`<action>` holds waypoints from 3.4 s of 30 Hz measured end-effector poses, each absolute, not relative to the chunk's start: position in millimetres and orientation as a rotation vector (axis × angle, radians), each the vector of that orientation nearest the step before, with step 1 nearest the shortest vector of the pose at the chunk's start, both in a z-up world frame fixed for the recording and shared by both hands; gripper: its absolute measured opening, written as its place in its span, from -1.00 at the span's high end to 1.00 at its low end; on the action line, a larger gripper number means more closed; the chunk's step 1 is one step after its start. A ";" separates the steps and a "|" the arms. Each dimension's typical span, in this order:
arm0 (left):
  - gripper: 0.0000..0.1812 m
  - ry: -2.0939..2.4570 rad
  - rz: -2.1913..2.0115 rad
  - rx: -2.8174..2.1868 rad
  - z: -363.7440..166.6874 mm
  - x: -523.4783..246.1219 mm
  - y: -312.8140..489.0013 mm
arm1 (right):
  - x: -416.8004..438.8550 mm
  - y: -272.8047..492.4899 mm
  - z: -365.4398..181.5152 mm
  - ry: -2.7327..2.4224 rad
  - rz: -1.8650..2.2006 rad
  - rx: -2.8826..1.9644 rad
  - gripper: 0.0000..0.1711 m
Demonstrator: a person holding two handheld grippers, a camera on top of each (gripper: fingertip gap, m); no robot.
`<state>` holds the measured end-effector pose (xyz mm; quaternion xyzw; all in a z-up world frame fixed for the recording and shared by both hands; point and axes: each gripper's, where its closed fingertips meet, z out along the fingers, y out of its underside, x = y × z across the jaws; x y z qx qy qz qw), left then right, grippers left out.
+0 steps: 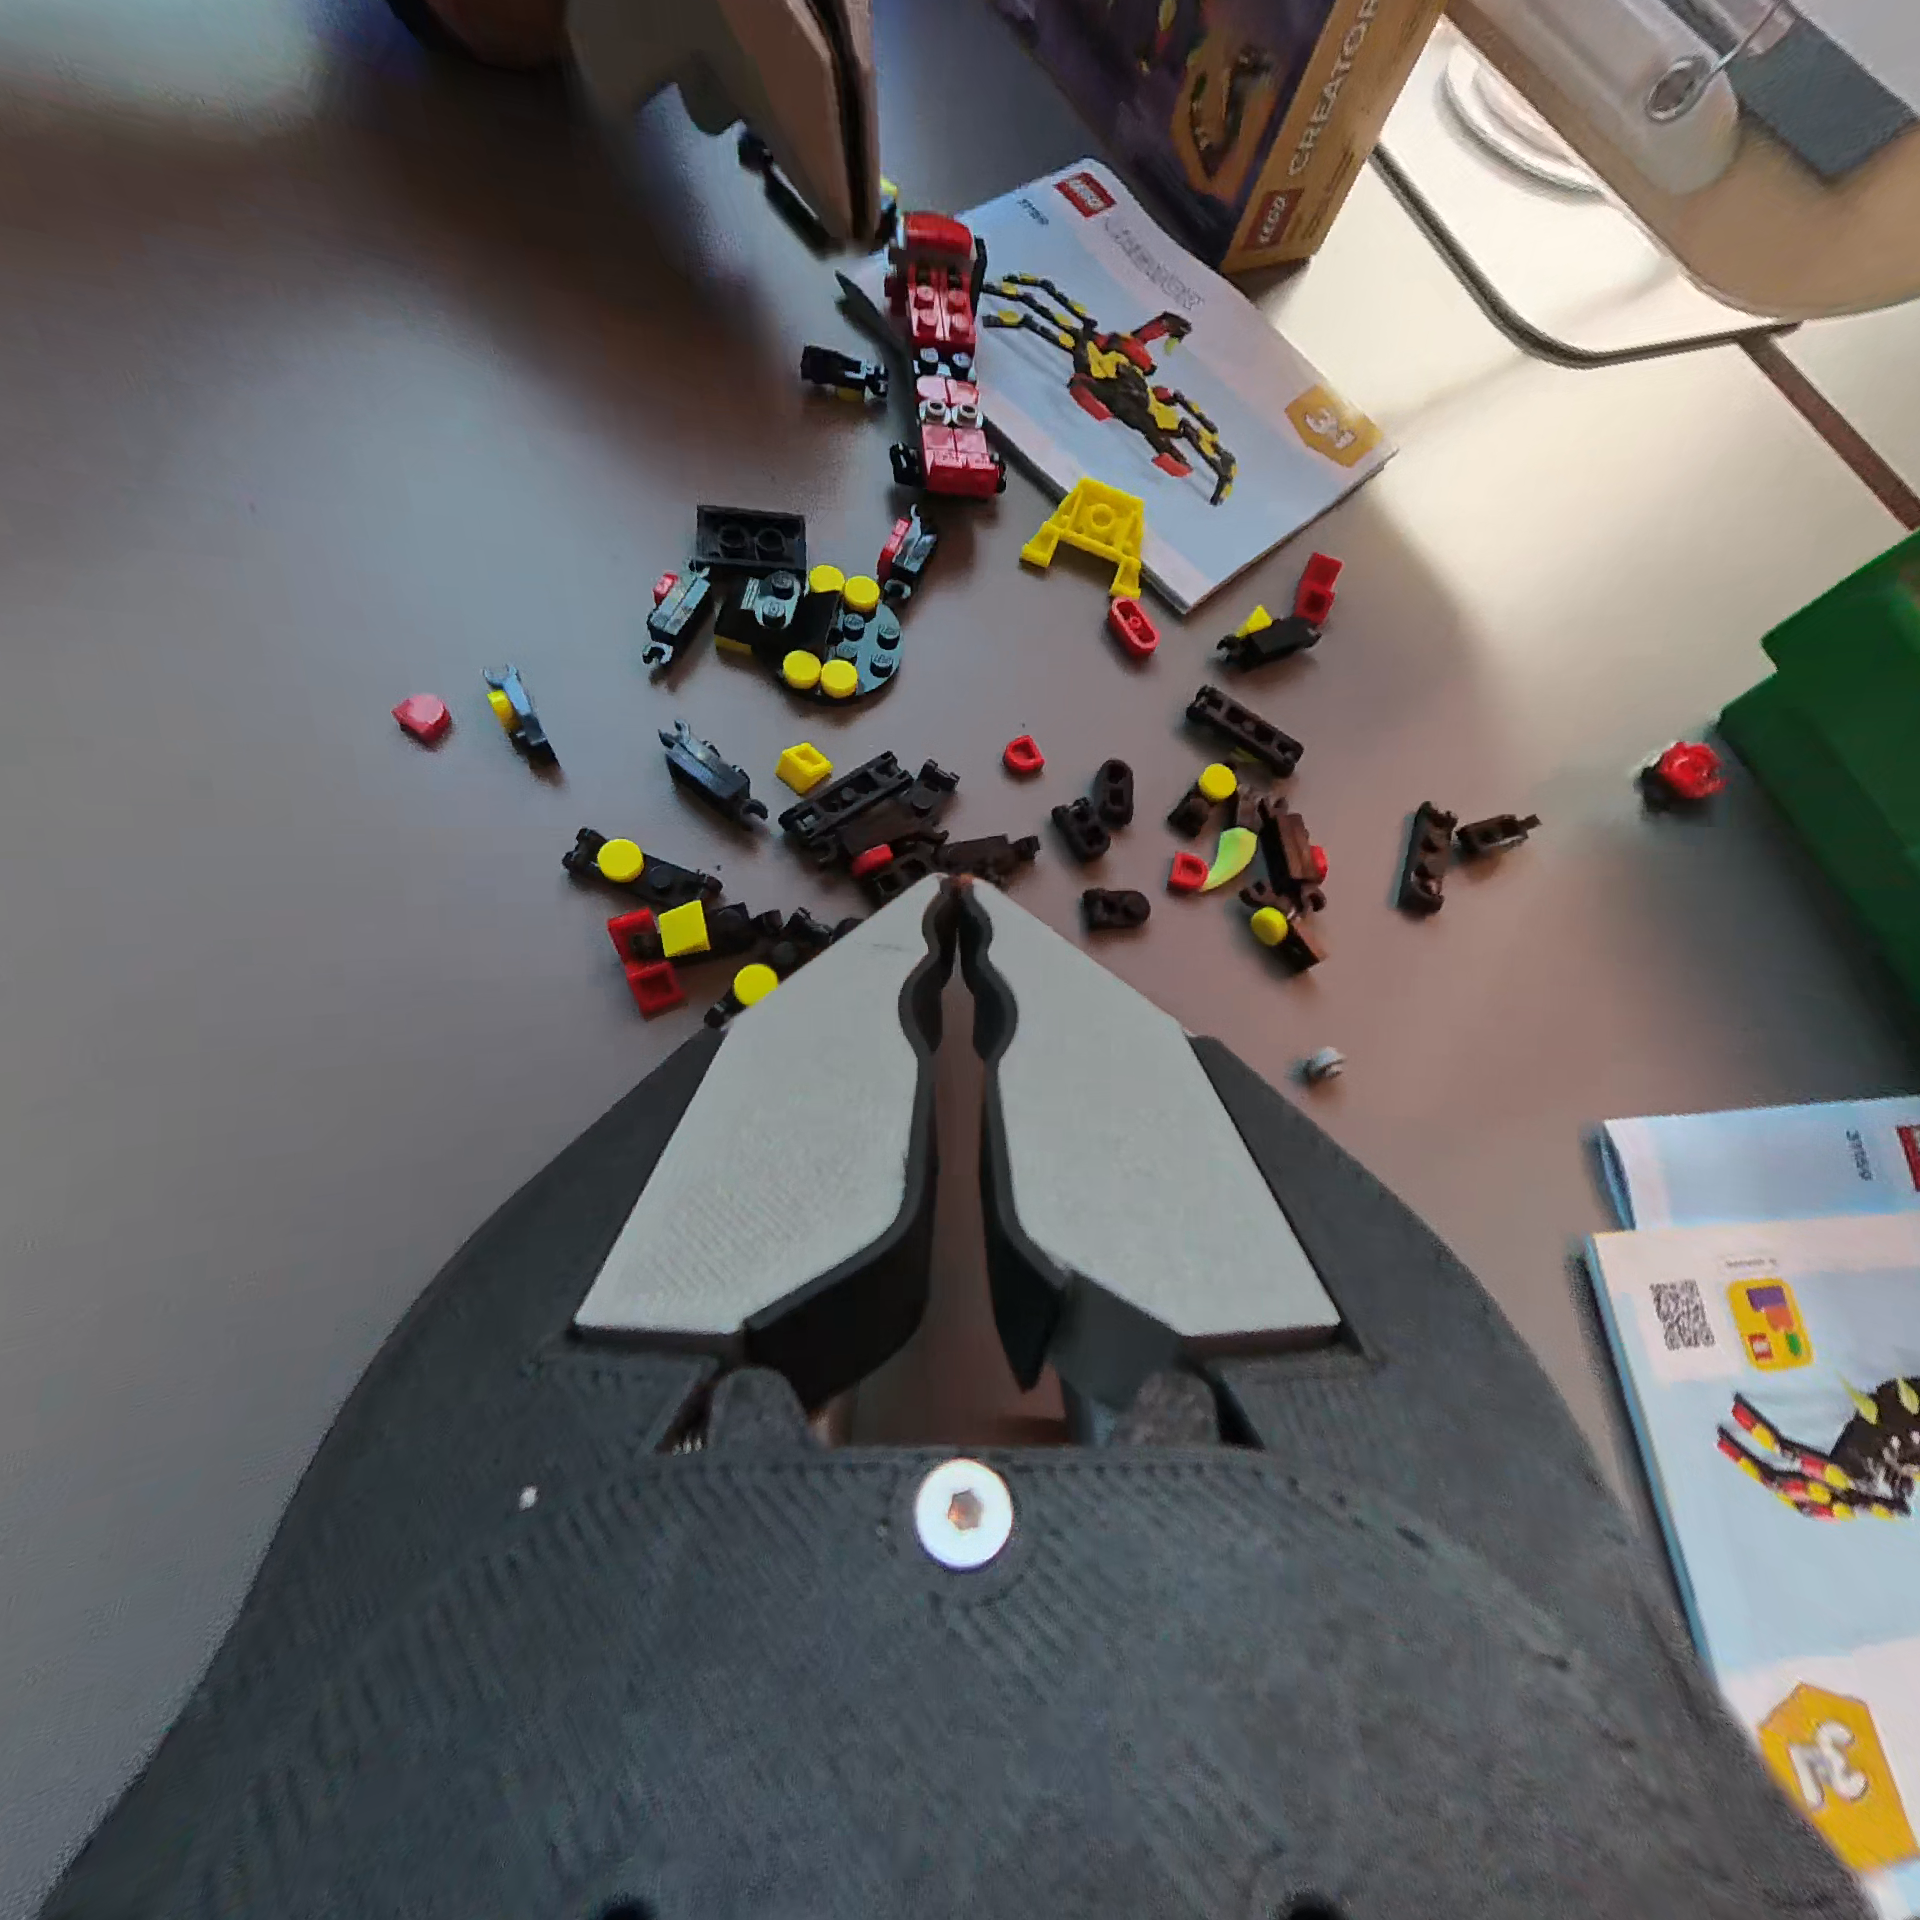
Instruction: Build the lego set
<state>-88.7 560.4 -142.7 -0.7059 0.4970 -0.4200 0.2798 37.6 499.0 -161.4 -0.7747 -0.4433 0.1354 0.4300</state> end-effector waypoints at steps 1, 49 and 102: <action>1.00 1.327 -1.149 -1.834 -135.2 -87.1 561.2 | 35.6 501.9 -158.4 -1.106 0.358 -1.914 1.00; 1.00 0.714 -1.346 -1.364 -49.0 -131.1 637.5 | 21.9 603.9 -123.8 -0.790 0.452 -1.833 0.90; 1.00 1.378 -0.992 -1.333 -95.8 -71.5 542.5 | 59.7 519.4 -82.2 -0.618 0.556 -1.589 0.82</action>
